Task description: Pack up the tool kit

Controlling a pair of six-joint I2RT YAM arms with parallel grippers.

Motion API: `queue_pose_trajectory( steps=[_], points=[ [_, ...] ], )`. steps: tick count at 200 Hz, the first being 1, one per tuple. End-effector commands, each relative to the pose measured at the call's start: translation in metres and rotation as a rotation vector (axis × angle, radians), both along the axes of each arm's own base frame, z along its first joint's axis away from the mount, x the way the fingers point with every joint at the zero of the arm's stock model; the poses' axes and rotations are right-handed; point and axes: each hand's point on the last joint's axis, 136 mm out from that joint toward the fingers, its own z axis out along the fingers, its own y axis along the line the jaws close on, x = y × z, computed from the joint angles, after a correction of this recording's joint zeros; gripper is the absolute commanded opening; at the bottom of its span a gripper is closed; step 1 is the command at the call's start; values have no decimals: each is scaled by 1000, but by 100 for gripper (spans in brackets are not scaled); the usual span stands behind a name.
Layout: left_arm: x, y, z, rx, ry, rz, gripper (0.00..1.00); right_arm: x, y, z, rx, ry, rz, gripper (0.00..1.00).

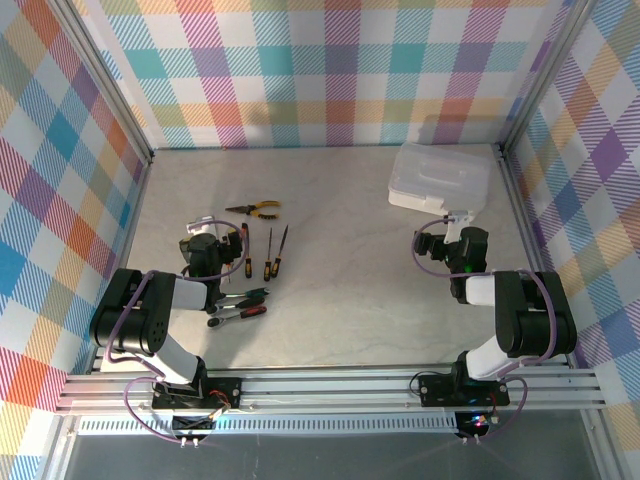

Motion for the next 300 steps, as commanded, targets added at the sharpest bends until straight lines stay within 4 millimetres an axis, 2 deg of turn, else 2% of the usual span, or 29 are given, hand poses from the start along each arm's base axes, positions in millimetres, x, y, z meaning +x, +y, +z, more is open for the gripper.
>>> queue_pose_trajectory(
  steps=[1, 14, 29, 46, 58, 79, 102, 119, 142, 155, 172, 180, 198, 228, 257, 300],
  points=[
    [2, 0, 6, -2, -32, -7, 99, 5, 3, 11, 3, -34, 18, 99],
    [2, 0, 6, -2, -33, -5, 100, 8, 2, 20, 2, -37, 10, 99],
    [3, 0, 12, 5, -34, -4, 100, 10, -5, 35, 3, 36, -32, 99],
    [9, 5, 27, 29, 56, 41, 100, 9, -5, 72, -6, -2, -28, 99],
    [15, 10, 43, 44, 91, 83, 100, 9, -7, 103, -23, -44, -36, 99],
    [22, 4, 78, -7, 93, 75, 100, 19, -16, 141, -76, -32, -59, 99],
    [28, -11, 110, -72, 102, 27, 100, 48, -37, 153, -92, 81, -107, 99],
    [31, -24, 125, -97, 128, -18, 100, 76, -52, 151, -119, 155, -127, 99],
    [29, -44, 134, -98, 185, -125, 100, 110, -67, 153, -93, 182, -113, 99],
    [25, -57, 138, -96, 213, -211, 100, 122, -76, 149, -56, 219, -105, 99],
    [16, -85, 148, -110, 219, -390, 100, 133, -86, 138, -48, 279, -103, 99],
    [6, -94, 145, -113, 248, -448, 100, 136, -92, 131, -57, 304, -113, 99],
    [-4, -108, 148, -112, 250, -530, 100, 139, -93, 120, -43, 328, -105, 99],
    [-6, -120, 143, -122, 258, -577, 100, 136, -88, 97, 0, 379, -81, 99],
    [-7, -125, 133, -119, 287, -582, 100, 125, -82, 74, 34, 421, -83, 99],
    [-11, -136, 123, -133, 308, -609, 100, 104, -74, 56, 91, 461, -94, 99]
  ],
)
